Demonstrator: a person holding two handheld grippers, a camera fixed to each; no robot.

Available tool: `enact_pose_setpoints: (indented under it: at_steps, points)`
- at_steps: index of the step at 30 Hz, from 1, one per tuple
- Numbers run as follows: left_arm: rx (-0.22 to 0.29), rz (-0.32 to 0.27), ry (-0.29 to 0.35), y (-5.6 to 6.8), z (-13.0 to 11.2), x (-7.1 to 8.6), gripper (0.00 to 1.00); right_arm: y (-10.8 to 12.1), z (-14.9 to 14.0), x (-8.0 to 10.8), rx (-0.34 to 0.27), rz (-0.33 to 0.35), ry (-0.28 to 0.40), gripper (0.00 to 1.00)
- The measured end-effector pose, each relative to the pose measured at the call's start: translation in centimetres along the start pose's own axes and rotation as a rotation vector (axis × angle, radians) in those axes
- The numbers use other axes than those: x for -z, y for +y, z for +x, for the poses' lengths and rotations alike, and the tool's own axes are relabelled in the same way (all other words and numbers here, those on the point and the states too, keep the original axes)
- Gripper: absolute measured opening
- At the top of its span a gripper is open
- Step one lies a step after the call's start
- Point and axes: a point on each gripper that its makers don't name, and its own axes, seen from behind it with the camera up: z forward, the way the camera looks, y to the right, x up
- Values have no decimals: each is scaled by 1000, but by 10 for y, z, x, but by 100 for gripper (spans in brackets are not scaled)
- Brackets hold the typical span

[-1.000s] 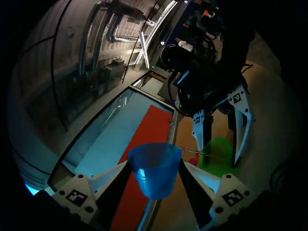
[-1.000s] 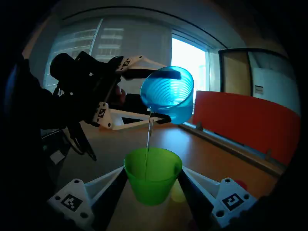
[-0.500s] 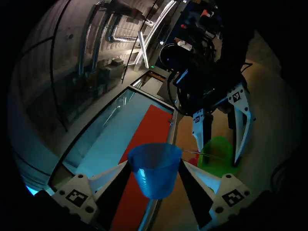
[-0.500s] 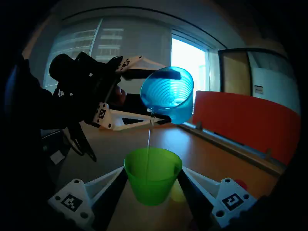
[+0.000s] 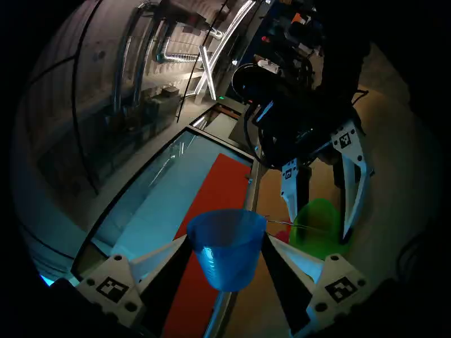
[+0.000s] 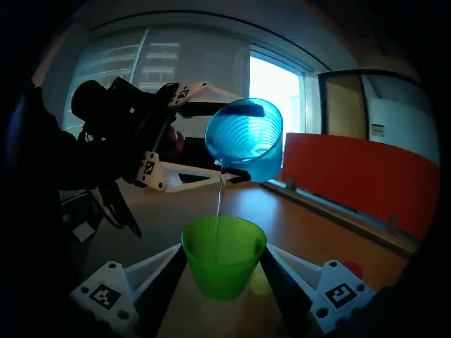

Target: Pour water

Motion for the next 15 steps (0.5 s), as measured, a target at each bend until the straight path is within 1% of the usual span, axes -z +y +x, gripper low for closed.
enact_pose_setpoints:
  at_steps: [15]
  points:
    - [-6,2,4,-1,1,-1,84,0,0,-1,-3,0,5,90]
